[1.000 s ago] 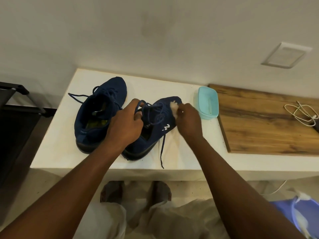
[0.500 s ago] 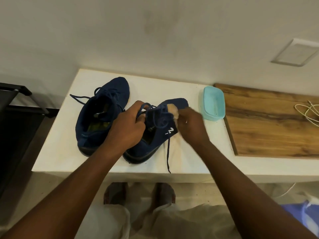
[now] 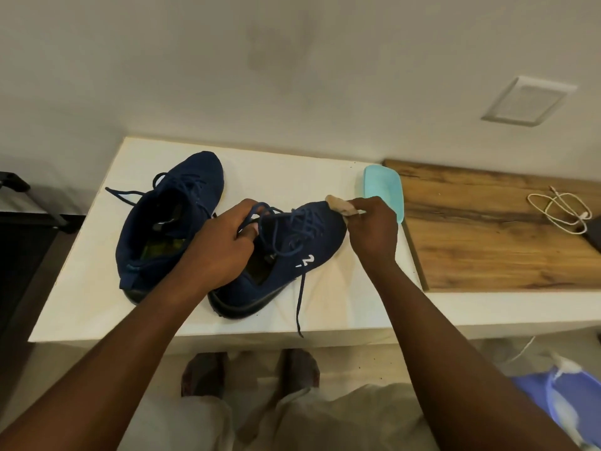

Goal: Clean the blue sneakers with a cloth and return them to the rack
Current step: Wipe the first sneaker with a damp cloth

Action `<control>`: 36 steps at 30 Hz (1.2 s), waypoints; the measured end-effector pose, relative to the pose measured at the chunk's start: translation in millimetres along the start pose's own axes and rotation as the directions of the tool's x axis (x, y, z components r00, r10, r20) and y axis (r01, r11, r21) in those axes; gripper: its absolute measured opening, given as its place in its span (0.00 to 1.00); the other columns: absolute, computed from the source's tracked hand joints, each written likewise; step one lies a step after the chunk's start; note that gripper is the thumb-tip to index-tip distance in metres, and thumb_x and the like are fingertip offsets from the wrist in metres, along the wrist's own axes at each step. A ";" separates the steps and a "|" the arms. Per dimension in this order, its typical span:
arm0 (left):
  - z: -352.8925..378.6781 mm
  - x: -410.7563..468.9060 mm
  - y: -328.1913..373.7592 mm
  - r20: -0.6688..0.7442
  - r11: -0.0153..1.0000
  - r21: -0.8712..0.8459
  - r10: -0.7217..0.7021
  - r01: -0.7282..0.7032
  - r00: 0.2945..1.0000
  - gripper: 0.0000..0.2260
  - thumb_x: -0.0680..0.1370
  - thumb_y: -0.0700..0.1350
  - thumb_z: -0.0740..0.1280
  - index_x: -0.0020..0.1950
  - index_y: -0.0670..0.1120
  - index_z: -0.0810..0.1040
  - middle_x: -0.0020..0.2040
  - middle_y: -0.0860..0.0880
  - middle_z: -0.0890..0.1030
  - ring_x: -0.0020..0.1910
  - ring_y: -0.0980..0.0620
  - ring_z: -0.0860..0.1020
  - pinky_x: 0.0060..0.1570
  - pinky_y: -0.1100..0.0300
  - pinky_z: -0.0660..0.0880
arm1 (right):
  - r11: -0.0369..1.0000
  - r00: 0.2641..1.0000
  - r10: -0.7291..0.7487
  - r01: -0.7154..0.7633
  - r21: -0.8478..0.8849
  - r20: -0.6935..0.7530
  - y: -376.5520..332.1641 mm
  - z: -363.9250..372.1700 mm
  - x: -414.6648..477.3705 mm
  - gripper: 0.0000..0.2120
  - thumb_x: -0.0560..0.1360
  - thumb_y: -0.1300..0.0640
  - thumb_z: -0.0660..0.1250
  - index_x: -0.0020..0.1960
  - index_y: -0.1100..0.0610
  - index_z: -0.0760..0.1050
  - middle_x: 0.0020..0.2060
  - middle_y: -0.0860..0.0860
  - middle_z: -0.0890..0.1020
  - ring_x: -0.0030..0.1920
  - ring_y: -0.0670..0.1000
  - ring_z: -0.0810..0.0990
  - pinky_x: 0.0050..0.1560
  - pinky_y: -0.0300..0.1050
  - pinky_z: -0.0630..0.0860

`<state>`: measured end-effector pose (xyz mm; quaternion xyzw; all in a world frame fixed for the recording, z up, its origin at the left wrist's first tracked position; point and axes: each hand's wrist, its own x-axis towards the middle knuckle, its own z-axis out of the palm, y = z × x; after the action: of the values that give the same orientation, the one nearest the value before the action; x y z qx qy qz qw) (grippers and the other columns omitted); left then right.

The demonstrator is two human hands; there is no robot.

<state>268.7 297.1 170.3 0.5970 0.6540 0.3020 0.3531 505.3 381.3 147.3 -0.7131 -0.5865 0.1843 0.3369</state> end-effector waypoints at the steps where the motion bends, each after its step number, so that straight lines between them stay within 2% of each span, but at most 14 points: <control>1: 0.7 -0.5 0.4 0.001 1.000 -0.001 0.004 -0.004 1.000 0.12 0.84 0.45 0.59 0.60 0.63 0.74 0.48 0.51 0.83 0.45 0.48 0.81 0.49 0.45 0.80 | 1.000 1.000 0.012 -0.012 -0.015 0.011 1.5 -0.5 -0.8 0.06 0.78 0.56 0.69 0.54 0.52 0.81 0.50 0.47 0.83 0.47 0.46 0.79 0.43 0.31 0.68; 3: 1.7 -0.8 0.4 -0.015 1.000 -0.011 0.000 -0.001 1.000 0.12 0.84 0.45 0.59 0.60 0.63 0.74 0.49 0.51 0.82 0.45 0.48 0.81 0.49 0.45 0.80 | 0.994 0.994 -0.081 0.086 -0.062 0.078 -3.8 4.4 -7.7 0.06 0.77 0.59 0.69 0.52 0.53 0.82 0.49 0.48 0.82 0.48 0.47 0.79 0.47 0.35 0.71; 6: 2.1 -0.8 -0.1 -0.029 1.000 -0.023 -0.003 0.002 1.000 0.13 0.84 0.44 0.59 0.60 0.62 0.74 0.49 0.52 0.82 0.44 0.50 0.80 0.44 0.51 0.78 | 0.913 0.910 -0.329 0.375 -0.160 0.254 -22.3 12.1 -23.7 0.07 0.77 0.59 0.65 0.47 0.56 0.83 0.46 0.48 0.79 0.47 0.48 0.76 0.48 0.41 0.74; 8: 1.7 -0.9 0.1 -0.024 1.000 -0.029 0.004 -0.004 1.000 0.13 0.85 0.44 0.59 0.61 0.62 0.75 0.49 0.53 0.82 0.43 0.51 0.80 0.43 0.53 0.77 | 0.880 0.883 -0.385 0.439 -0.183 0.268 -27.4 9.8 -21.8 0.10 0.76 0.58 0.62 0.45 0.59 0.82 0.46 0.51 0.80 0.45 0.50 0.77 0.47 0.47 0.76; 11: 0.6 -0.9 0.0 -0.021 1.000 -0.028 0.003 -0.003 1.000 0.13 0.85 0.44 0.59 0.61 0.62 0.75 0.50 0.52 0.82 0.46 0.51 0.80 0.47 0.51 0.79 | 0.911 0.923 -0.317 0.360 -0.201 0.217 -13.4 4.2 -6.8 0.14 0.77 0.50 0.62 0.43 0.58 0.80 0.43 0.52 0.80 0.46 0.51 0.77 0.47 0.48 0.76; 13: 0.5 -0.4 0.2 -0.023 1.000 -0.028 0.006 -0.006 1.000 0.13 0.85 0.44 0.59 0.61 0.62 0.75 0.50 0.52 0.82 0.45 0.51 0.81 0.48 0.51 0.79 | 0.923 0.950 -0.247 0.291 -0.250 0.192 -5.6 3.0 -3.5 0.15 0.77 0.45 0.63 0.47 0.55 0.82 0.46 0.50 0.81 0.49 0.51 0.77 0.51 0.46 0.75; 17: 1.1 -0.4 1.0 -0.029 1.000 -0.028 0.003 -0.004 1.000 0.13 0.85 0.44 0.59 0.61 0.61 0.75 0.49 0.52 0.82 0.44 0.51 0.80 0.44 0.54 0.78 | 0.900 0.909 -0.337 0.387 -0.199 0.244 -22.9 9.9 -18.8 0.13 0.80 0.55 0.62 0.46 0.60 0.83 0.45 0.54 0.82 0.47 0.54 0.78 0.49 0.51 0.76; 20: 1.5 -0.7 1.3 -0.026 0.999 -0.041 0.002 -0.003 1.000 0.13 0.85 0.44 0.59 0.61 0.61 0.75 0.50 0.52 0.82 0.44 0.51 0.80 0.44 0.55 0.77 | 0.890 0.893 -0.368 0.419 -0.181 0.258 -29.9 5.5 -21.0 0.10 0.79 0.59 0.64 0.50 0.59 0.83 0.49 0.55 0.83 0.49 0.55 0.79 0.52 0.52 0.77; 25: 1.2 -2.0 2.2 -0.033 1.000 -0.024 -0.002 0.002 0.999 0.12 0.84 0.45 0.59 0.62 0.60 0.74 0.47 0.49 0.82 0.39 0.49 0.80 0.39 0.55 0.76 | 0.972 0.989 -0.063 0.090 -0.215 0.133 4.9 -21.6 1.5 0.10 0.79 0.57 0.67 0.59 0.57 0.80 0.54 0.51 0.82 0.54 0.50 0.79 0.62 0.40 0.70; 27: 2.5 -3.8 3.6 -0.039 1.000 -0.002 0.007 -0.007 0.999 0.12 0.84 0.44 0.59 0.63 0.58 0.73 0.48 0.50 0.82 0.42 0.51 0.80 0.40 0.58 0.76 | 0.980 0.980 -0.067 0.099 -0.174 0.186 5.5 -22.5 -2.8 0.08 0.78 0.58 0.68 0.57 0.56 0.81 0.52 0.48 0.81 0.53 0.48 0.78 0.59 0.38 0.70; 29: 3.1 -8.1 9.4 -0.079 0.998 0.044 0.052 -0.049 0.995 0.14 0.82 0.41 0.61 0.65 0.56 0.71 0.57 0.52 0.79 0.54 0.52 0.79 0.51 0.54 0.78 | 0.975 0.950 -0.160 0.194 -0.109 0.267 -2.7 -15.2 -11.5 0.06 0.78 0.58 0.69 0.54 0.55 0.82 0.51 0.48 0.82 0.52 0.49 0.79 0.54 0.39 0.71; 31: 3.0 -16.0 21.5 -0.141 0.988 0.117 0.121 -0.105 0.983 0.18 0.78 0.40 0.64 0.66 0.54 0.69 0.62 0.52 0.73 0.61 0.52 0.74 0.60 0.51 0.75 | 0.959 0.933 -0.208 0.253 -0.125 0.295 -8.8 -6.9 -14.9 0.07 0.78 0.57 0.67 0.54 0.55 0.82 0.52 0.49 0.82 0.52 0.49 0.78 0.52 0.39 0.68; 34: -0.3 -32.7 41.7 -0.157 0.927 0.338 0.227 -0.163 0.961 0.14 0.75 0.50 0.69 0.60 0.53 0.73 0.56 0.53 0.74 0.57 0.51 0.72 0.59 0.49 0.70 | 0.972 0.963 -0.113 0.158 -0.174 0.246 -9.7 -1.4 -9.6 0.09 0.78 0.58 0.66 0.57 0.55 0.81 0.55 0.50 0.81 0.53 0.50 0.78 0.51 0.38 0.67; 36: 1.0 -42.7 45.9 -0.033 0.838 0.527 0.185 -0.140 0.982 0.15 0.74 0.62 0.67 0.57 0.57 0.74 0.52 0.56 0.77 0.54 0.52 0.74 0.60 0.48 0.67 | 0.971 0.967 -0.082 0.132 -0.199 0.240 -9.1 -1.7 -12.3 0.08 0.77 0.59 0.67 0.54 0.55 0.82 0.51 0.51 0.82 0.49 0.49 0.79 0.49 0.37 0.69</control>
<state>297.2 259.4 211.5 0.7107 0.6723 0.1661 0.1237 496.9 369.8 153.3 -0.6859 -0.6759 0.1832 0.1976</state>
